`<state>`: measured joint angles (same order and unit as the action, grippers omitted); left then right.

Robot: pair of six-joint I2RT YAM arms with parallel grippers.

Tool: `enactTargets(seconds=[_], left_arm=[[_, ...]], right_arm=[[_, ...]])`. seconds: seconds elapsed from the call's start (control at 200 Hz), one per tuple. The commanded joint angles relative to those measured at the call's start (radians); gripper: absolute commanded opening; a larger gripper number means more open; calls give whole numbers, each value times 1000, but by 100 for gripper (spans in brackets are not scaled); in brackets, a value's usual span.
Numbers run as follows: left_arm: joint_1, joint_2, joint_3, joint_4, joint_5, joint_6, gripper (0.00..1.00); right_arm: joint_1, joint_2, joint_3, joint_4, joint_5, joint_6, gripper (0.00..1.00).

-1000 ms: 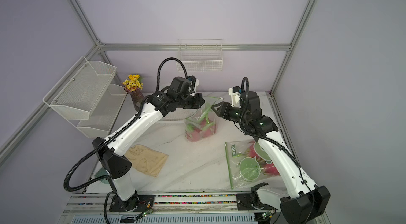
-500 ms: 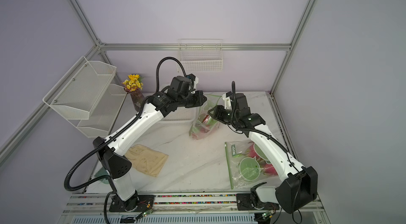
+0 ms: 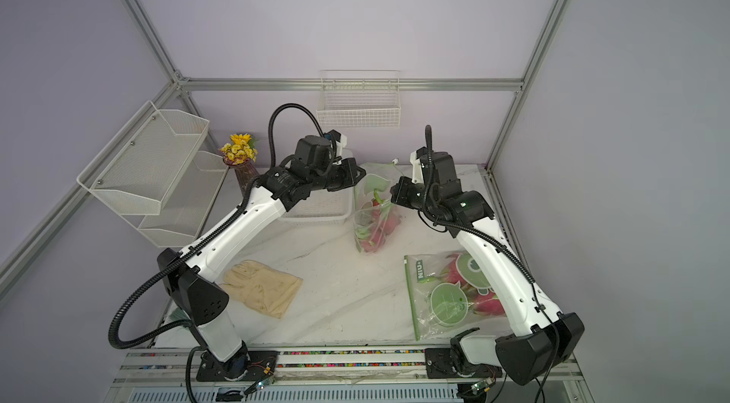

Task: Open the zip-top bag and take out the dragon fruit
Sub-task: Open the zipper of the food storage bag at the center of the board.

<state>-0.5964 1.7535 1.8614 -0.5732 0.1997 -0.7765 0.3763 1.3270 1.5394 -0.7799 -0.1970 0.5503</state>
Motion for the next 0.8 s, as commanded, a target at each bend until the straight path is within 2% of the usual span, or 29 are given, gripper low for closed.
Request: enactTargets(seconds=[0.0, 0.105, 0.315, 0.42, 0.53, 0.645, 0.715, 0.795], left_arm=[[40, -49, -45, 93, 52, -48, 0], [67, -59, -105, 121, 81, -65, 0], [110, -67, -230, 141, 143, -57, 0], [117, -59, -270, 143, 194, -17, 7], [117, -31, -228, 62, 261, 84, 16], [115, -36, -163, -68, 226, 195, 29], [108, -59, -129, -142, 161, 258, 36], [90, -89, -86, -206, 84, 322, 39]], right_arm=[[0, 2, 82, -100, 65, -78, 0], [-1, 37, 130, -134, 82, -119, 0], [-2, 122, 134, -139, 37, -171, 0], [-2, 151, 117, -132, 16, -193, 0], [-2, 157, 90, -99, 1, -199, 0], [-1, 146, 68, -58, -18, -190, 0], [0, 145, 59, -37, -39, -180, 0], [8, 149, 56, -26, -51, -175, 0]])
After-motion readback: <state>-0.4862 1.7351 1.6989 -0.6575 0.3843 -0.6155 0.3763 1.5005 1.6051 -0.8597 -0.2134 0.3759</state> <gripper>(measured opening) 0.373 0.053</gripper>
